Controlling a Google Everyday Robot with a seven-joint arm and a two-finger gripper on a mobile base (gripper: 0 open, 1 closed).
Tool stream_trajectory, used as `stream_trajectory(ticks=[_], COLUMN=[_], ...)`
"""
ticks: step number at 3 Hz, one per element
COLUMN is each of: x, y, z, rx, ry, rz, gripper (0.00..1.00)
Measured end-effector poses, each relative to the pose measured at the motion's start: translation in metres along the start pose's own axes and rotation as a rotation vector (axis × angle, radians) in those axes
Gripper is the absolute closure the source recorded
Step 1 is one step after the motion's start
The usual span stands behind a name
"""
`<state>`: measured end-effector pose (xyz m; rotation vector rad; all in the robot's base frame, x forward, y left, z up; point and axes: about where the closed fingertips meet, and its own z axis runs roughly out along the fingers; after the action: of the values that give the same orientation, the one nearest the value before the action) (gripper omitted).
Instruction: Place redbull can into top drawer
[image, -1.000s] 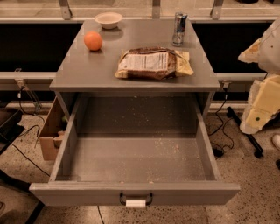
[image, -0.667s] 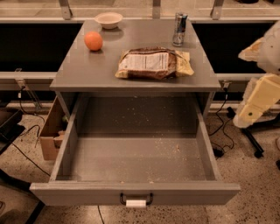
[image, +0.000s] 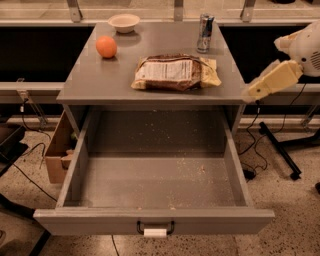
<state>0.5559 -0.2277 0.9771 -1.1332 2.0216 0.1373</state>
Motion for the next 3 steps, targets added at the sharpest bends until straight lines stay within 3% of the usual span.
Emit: stream_trajectory(ticks=[1, 3], x=[-0.0196, -0.0241], y=[-0.0314, -0.0366], z=[0.0101, 0.0179], rx=[0.061, 0.087], ry=[-0.129, -0.142], rz=[0.073, 0.085], gripper=[0.00, 0.00])
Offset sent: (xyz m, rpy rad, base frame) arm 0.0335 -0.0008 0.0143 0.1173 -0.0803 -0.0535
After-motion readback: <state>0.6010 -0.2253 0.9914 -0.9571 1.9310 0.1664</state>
